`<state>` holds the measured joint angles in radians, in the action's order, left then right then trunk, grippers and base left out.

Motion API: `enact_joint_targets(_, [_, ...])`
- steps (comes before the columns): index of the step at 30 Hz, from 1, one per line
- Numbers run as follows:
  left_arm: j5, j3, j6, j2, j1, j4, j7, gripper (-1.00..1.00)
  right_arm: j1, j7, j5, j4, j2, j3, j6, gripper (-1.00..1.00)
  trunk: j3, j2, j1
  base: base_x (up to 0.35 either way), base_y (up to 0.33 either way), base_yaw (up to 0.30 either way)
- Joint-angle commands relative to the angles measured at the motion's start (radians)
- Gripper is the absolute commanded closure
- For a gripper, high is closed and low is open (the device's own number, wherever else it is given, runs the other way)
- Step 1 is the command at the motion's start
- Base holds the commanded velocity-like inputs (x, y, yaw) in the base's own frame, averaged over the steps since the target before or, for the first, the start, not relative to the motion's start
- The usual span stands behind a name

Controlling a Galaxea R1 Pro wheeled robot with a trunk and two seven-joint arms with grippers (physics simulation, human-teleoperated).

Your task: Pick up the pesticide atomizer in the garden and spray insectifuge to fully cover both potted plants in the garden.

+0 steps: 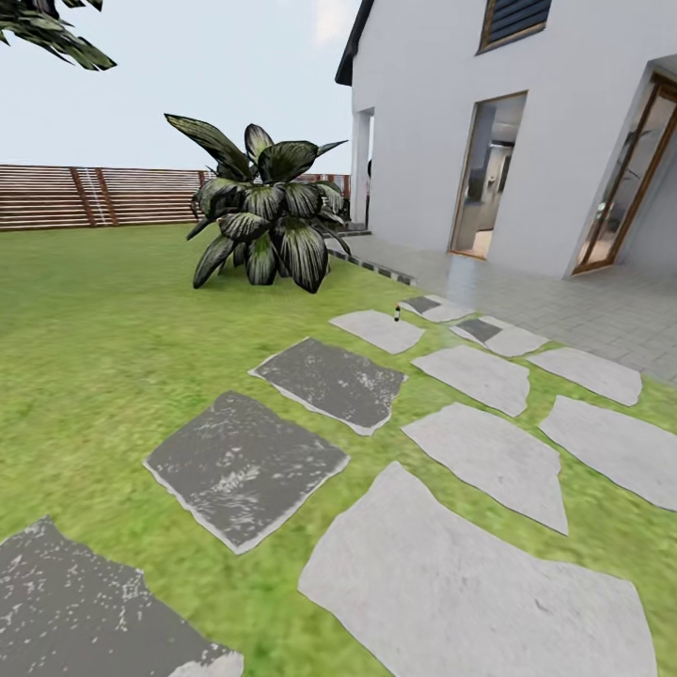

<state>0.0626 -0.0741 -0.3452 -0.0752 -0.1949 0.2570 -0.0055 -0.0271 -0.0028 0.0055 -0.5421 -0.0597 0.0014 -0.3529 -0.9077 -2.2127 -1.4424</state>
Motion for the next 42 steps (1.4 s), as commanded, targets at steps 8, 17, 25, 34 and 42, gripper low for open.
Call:
enact_joint_targets(8, [0.006,0.000,-0.003,0.000,-0.001,-0.001,-0.001,-1.00,0.000,0.000,0.001,0.001,0.000,0.000,-0.003,-1.00,-0.001,0.000,0.000,0.339,0.000,0.000])
enact_joint_targets(17, [0.007,-0.001,-0.002,0.000,0.000,-0.001,-0.001,-1.00,0.000,0.000,0.001,0.001,0.000,0.000,-0.002,-1.00,-0.001,0.000,0.000,0.339,0.000,0.000])
enact_joint_targets(25, [0.008,-0.001,-0.002,0.000,-0.001,-0.001,-0.001,-1.00,0.000,0.000,0.001,0.001,0.000,0.000,-0.002,-1.00,-0.001,0.000,0.000,0.339,0.000,0.000])
enact_joint_targets(34, [0.007,0.000,-0.003,0.000,-0.001,-0.001,-0.001,-1.00,0.000,0.000,0.001,0.001,0.000,0.000,-0.002,-1.00,-0.001,0.000,0.000,0.339,0.000,0.000])
enact_joint_targets(42, [0.007,0.000,-0.003,0.000,-0.001,-0.001,-0.001,-1.00,0.000,0.000,0.001,0.001,0.000,0.000,-0.002,-1.00,-0.001,0.000,0.000,0.339,0.000,0.000])
